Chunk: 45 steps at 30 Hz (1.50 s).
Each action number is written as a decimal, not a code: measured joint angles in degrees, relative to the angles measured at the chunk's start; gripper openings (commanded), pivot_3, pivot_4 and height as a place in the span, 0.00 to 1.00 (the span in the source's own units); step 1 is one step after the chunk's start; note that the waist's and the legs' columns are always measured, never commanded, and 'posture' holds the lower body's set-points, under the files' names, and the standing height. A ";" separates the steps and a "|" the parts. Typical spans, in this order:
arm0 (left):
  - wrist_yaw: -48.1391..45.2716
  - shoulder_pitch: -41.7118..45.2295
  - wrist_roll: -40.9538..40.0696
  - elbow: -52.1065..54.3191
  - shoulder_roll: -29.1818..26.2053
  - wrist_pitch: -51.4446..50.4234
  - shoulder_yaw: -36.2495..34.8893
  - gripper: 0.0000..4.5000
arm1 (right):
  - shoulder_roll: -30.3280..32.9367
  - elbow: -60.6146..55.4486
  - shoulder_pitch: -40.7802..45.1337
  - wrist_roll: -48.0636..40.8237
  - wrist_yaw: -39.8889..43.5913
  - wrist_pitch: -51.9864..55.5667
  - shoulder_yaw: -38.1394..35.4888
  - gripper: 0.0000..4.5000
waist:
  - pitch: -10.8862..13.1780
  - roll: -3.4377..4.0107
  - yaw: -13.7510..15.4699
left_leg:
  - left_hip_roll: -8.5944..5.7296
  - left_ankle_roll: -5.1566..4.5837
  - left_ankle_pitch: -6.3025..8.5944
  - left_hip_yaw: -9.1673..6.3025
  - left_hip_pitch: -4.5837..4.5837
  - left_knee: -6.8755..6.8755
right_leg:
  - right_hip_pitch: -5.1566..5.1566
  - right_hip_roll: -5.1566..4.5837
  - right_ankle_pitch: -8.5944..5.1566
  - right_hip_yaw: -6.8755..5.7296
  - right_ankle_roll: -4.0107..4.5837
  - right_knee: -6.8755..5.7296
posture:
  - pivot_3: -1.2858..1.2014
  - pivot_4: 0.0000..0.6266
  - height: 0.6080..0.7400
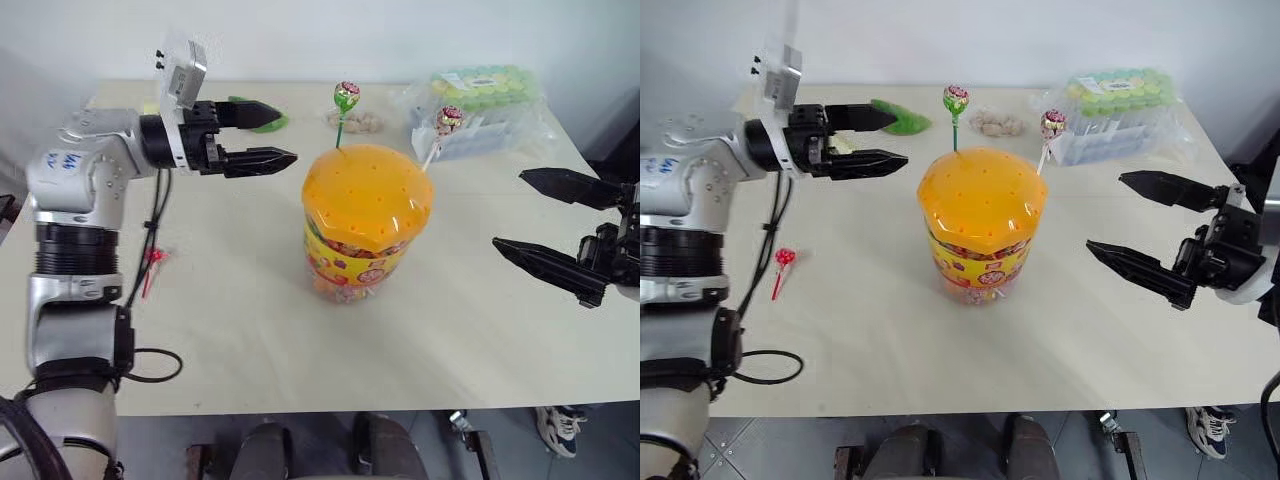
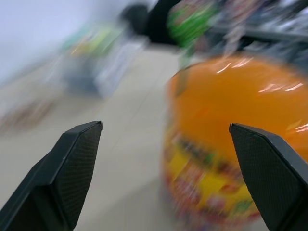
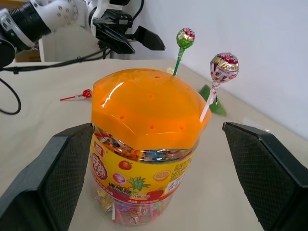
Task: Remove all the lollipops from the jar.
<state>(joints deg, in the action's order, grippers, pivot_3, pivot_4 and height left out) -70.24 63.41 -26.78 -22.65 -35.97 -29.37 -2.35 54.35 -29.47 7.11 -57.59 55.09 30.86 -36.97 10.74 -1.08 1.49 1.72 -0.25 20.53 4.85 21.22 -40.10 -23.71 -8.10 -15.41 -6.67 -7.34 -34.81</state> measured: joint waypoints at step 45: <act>-0.78 27.63 10.48 -38.45 15.91 19.98 -2.35 0.01 | -3.19 -8.09 -9.68 -2.65 -7.76 -0.41 -8.12 1.00 | 0.02 -0.03 0.07 | -0.04 -0.09 0.05 -0.01 0.05 0.02 | 0.01 -0.01 0.05 0.01 -0.08 0.13 | 0.52 0.24 1.00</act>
<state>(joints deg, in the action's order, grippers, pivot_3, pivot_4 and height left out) -71.02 91.04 -16.30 -61.10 -20.06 -9.40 -4.70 51.16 -37.56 -2.57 -60.24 47.34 30.45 -45.09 10.76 -1.12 1.56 1.68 -0.34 20.57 4.85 21.27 -40.08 -23.70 -8.11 -15.36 -6.67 -7.42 -34.68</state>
